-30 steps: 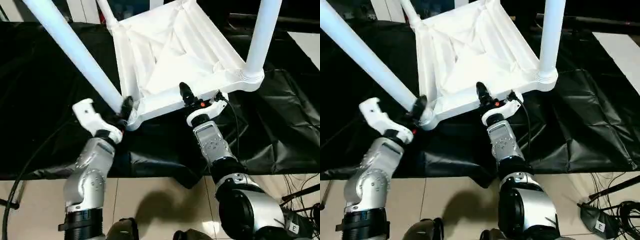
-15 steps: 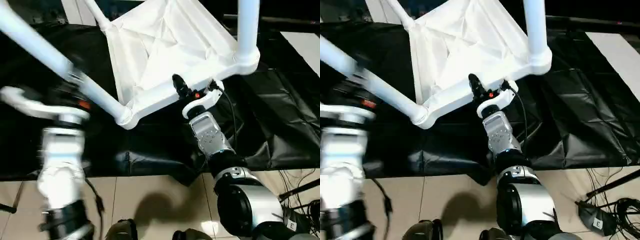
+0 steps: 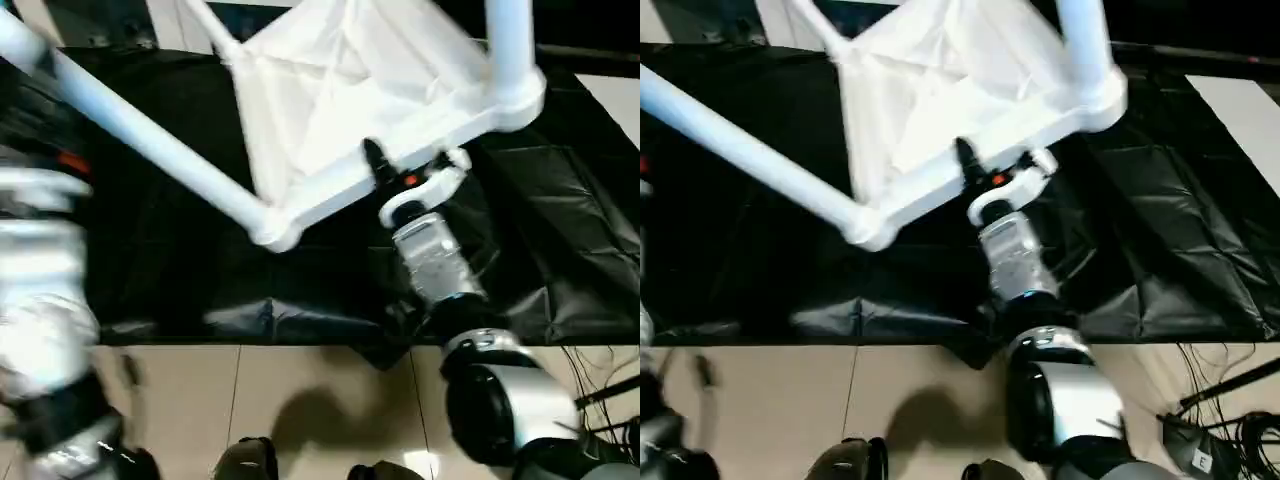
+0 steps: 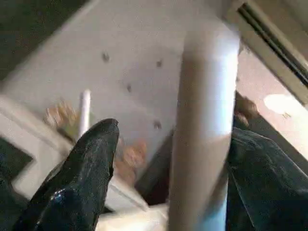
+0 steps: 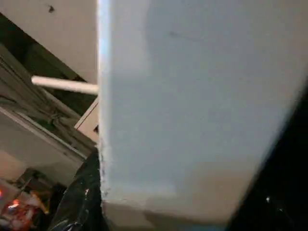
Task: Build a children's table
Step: Flip table
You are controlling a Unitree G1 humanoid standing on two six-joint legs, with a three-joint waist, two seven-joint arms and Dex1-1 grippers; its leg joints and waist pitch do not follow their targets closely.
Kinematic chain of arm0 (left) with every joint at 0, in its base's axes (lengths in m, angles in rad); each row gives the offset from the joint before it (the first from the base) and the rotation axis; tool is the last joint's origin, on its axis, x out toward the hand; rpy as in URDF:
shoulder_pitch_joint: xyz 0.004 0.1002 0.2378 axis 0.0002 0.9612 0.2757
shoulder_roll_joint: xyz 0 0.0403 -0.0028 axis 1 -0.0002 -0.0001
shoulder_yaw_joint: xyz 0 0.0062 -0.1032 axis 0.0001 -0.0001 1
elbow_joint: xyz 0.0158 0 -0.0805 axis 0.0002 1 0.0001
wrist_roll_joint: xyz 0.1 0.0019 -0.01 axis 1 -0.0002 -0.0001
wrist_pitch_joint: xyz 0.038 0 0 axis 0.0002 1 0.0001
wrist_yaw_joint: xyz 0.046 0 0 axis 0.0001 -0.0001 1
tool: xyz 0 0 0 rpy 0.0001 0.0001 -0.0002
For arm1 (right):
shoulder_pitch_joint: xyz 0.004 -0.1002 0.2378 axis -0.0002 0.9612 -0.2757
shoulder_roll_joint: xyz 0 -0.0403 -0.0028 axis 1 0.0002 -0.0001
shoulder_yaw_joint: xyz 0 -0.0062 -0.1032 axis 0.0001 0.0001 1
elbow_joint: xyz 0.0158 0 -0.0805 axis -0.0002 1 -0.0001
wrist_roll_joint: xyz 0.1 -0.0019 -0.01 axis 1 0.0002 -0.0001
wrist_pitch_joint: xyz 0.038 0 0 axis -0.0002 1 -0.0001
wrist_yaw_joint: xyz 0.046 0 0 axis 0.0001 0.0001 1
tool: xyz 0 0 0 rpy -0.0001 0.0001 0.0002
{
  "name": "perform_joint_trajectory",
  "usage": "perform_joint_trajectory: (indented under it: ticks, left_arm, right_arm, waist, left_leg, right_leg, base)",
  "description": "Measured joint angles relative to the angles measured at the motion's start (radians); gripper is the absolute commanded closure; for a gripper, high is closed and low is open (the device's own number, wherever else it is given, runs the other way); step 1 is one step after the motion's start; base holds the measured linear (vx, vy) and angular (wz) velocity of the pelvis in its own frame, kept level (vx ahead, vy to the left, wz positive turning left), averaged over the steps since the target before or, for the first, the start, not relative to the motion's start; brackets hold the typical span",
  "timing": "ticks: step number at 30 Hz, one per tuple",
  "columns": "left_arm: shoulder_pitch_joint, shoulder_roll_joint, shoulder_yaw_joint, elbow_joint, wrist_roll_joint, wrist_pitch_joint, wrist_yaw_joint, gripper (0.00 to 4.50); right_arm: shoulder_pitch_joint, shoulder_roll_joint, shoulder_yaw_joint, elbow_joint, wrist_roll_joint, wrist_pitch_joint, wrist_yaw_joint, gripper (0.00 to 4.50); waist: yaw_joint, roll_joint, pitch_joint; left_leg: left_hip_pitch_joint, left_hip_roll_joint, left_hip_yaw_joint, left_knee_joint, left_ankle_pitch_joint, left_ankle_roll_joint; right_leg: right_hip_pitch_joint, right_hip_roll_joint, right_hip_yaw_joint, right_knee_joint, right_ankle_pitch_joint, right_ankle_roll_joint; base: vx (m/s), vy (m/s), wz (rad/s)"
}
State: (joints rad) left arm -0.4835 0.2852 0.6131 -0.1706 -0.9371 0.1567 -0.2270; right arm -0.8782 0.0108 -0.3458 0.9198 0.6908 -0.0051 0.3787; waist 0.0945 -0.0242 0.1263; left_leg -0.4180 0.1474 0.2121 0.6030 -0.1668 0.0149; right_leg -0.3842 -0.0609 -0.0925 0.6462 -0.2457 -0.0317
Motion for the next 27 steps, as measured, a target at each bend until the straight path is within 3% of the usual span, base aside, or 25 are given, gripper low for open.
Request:
perform_joint_trajectory:
  ticks: [2, 5, 8, 9, 10, 13, 17, 24, 27]
  left_arm:
    - [-0.027, 0.043, 0.069, 0.024, -0.015, -0.036, 0.009, 0.69]
    - [-0.038, 0.126, 0.209, 0.083, -0.051, -0.086, 0.04, 0.69]
    - [-0.066, 0.163, 0.229, 0.089, -0.06, -0.087, 0.04, 0.69]
    - [-0.069, 0.171, 0.206, 0.087, -0.047, -0.074, 0.031, 0.69]
    - [-0.065, 0.177, 0.183, 0.084, -0.035, -0.061, 0.022, 0.4]
    - [0.005, 0.242, 0.035, 0.066, 0.125, 0.006, -0.014, 0.33]
    - [0.013, 0.264, -0.097, 0.064, 0.243, 0.038, -0.015, 0.0]
    - [-0.027, 0.325, -0.167, 0.026, 0.313, 0.038, -0.009, 0.0]
    - [-0.031, 0.356, -0.23, -0.009, 0.332, 0.094, -0.028, 0.0]
  right_arm:
    - [0.004, -0.053, -0.011, -0.007, -0.012, -0.011, 0.0, 2.59]
    - [0.046, -0.146, -0.08, -0.01, -0.012, -0.03, 0.009, 2.63]
    - [0.059, -0.154, -0.101, -0.011, -0.003, -0.039, 0.003, 2.75]
    - [0.059, -0.15, -0.098, -0.014, -0.006, -0.045, -0.002, 2.75]
    - [0.059, -0.15, -0.097, -0.016, -0.01, -0.046, -0.004, 2.75]
    - [0.062, -0.16, -0.074, -0.048, -0.035, -0.046, -0.019, 2.75]
    - [0.057, -0.182, -0.017, -0.102, -0.1, -0.047, -0.035, 2.75]
    - [0.017, -0.222, 0.047, -0.135, -0.226, -0.066, -0.094, 2.77]
    - [0.015, -0.226, 0.067, -0.151, -0.286, -0.093, -0.184, 2.79]
  waist:
    - [0.004, 0.0, 0.0]
    - [0.01, -0.002, 0.0]
    - [0.008, -0.002, 0.0]
    - [0.004, -0.002, 0.0]
    - [0.0, -0.002, 0.0]
    - [-0.006, -0.002, 0.0]
    - [-0.009, -0.003, 0.001]
    - [-0.002, -0.004, 0.001]
    - [0.004, -0.004, 0.001]
  left_leg:
    - [0.001, 0.0, 0.003, 0.0, 0.0, 0.0]
    - [0.0, 0.002, 0.014, -0.001, 0.001, 0.0]
    - [-0.001, 0.002, 0.018, -0.001, 0.005, 0.005]
    - [-0.001, 0.001, 0.018, -0.001, 0.005, 0.005]
    - [-0.001, 0.001, 0.018, -0.001, 0.005, 0.005]
    - [-0.001, 0.001, 0.018, -0.001, 0.005, 0.005]
    - [-0.001, 0.002, 0.018, -0.003, 0.006, 0.003]
    - [-0.003, 0.002, 0.018, -0.005, 0.008, 0.0]
    - [-0.004, 0.002, 0.018, -0.005, 0.008, 0.0]
  right_leg:
    - [0.003, 0.0, 0.004, 0.0, 0.0, 0.0]
    - [0.002, 0.001, 0.021, 0.0, -0.001, 0.002]
    - [0.002, 0.001, 0.027, 0.0, 0.001, 0.006]
    - [0.002, 0.001, 0.028, 0.0, 0.002, 0.007]
    - [0.002, 0.001, 0.028, 0.0, 0.003, 0.008]
    - [0.0, 0.001, 0.029, -0.001, 0.005, 0.013]
    - [-0.002, 0.001, 0.028, 0.0, 0.006, 0.015]
    - [-0.004, 0.002, 0.028, 0.0, 0.003, 0.018]
    - [-0.004, 0.002, 0.029, -0.001, 0.003, 0.018]
  base:
    - [0.0, 0.0, 0.0]
    - [0.0, 0.0, 0.0]
    - [0.0, 0.0, 0.0]
    - [0.0, 0.0, 0.0]
    - [0.0, 0.0, 0.0]
    - [0.0, 0.0, 0.0]
    - [0.0, 0.0, 0.0]
    - [0.0, 0.0, 0.0]
    - [0.0, 0.0, 0.0]
